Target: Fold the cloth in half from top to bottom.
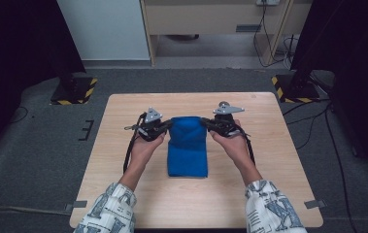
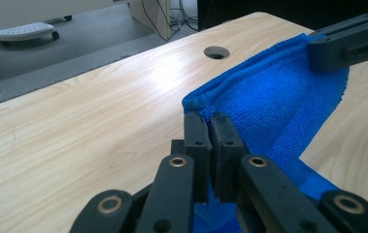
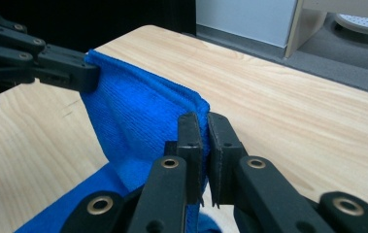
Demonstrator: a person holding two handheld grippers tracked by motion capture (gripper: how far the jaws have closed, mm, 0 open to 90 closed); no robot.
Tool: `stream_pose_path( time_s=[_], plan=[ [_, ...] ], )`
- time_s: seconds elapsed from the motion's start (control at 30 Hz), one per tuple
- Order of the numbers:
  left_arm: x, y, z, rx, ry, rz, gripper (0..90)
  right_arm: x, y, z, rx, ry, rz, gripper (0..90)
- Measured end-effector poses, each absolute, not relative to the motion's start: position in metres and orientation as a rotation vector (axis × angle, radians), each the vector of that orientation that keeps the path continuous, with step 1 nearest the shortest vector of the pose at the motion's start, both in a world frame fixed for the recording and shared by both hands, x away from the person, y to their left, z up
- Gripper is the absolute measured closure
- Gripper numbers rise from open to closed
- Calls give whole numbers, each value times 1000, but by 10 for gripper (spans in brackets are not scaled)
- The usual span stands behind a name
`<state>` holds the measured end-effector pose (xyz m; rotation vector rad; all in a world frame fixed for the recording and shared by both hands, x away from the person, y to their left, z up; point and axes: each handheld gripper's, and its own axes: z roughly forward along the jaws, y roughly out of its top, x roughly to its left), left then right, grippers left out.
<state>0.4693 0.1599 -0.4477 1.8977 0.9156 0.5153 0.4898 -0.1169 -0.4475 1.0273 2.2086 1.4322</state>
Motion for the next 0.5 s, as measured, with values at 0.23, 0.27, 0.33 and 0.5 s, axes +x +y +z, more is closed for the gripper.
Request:
stream_pose_path(
  time_s=[0.23, 0.27, 0.33, 0.5],
  plan=[
    [460, 161, -444, 1897, 906, 506, 870, 474, -117, -457, 1012, 2231, 1436, 851],
    [457, 161, -444, 1902, 900, 508, 870, 472, -117, -457, 1007, 2234, 1437, 851],
    [453, 161, -445, 1912, 894, 506, 870, 468, -117, -458, 992, 2243, 1428, 851],
    [444, 164, -449, 1912, 899, 495, 869, 463, -116, -462, 989, 2262, 1421, 847]
  ],
)
